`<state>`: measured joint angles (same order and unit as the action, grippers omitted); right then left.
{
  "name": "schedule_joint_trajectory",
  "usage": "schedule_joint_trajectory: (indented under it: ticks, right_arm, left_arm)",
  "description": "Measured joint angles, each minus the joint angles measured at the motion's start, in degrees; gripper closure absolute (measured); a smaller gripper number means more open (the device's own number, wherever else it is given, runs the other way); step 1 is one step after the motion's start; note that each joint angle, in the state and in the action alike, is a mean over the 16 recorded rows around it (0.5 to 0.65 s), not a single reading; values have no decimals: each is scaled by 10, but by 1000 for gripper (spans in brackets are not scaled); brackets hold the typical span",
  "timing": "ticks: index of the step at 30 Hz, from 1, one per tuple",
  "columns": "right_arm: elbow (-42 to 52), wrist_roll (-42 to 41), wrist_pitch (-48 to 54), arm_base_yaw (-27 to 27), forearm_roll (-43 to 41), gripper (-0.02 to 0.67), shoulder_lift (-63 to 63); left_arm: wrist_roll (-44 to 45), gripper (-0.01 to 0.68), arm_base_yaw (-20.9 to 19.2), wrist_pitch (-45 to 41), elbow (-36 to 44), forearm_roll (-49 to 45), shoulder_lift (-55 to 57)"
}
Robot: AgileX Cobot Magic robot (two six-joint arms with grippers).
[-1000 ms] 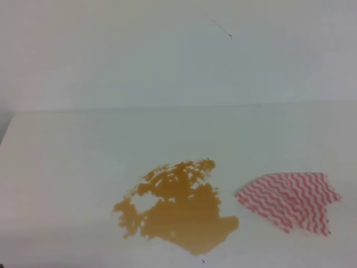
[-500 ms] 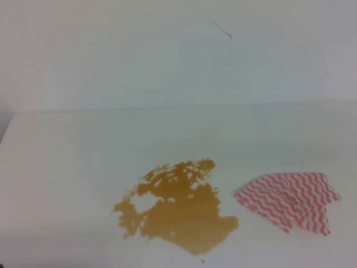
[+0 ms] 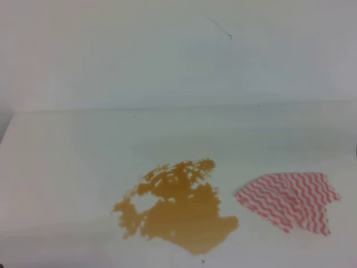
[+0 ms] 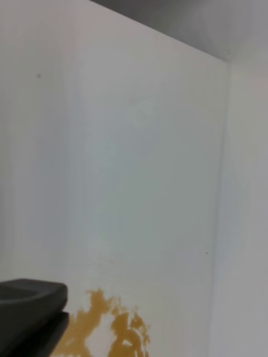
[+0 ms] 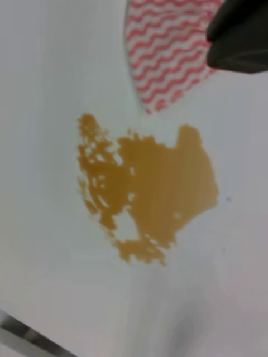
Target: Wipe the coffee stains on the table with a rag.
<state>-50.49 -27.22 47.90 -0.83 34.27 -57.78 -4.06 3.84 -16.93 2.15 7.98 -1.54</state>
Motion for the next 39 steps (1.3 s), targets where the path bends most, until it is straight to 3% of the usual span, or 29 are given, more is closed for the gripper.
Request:
schedule_joint_trajectory:
  ticks: [7,19,27,32,39]
  right_arm:
    - [-56,-27,33,-21,-6,649,-106]
    - [-157,126,35,-112,-200,649,-226]
    - [-175,165,17,-140,-250,634,-292]
    - [-176,157,-6,-145,-246,564,-331]
    - [-187,140,-37,-146,-233,387,-381]
  left_arm:
    - [0,672,0,0,0,0,0]
    - [0,672,0,0,0,0,0]
    - [0,672,0,0,0,0,0]
    - [0,672,0,0,0,0,0]
    - [0,672,0,0,0,0,0]
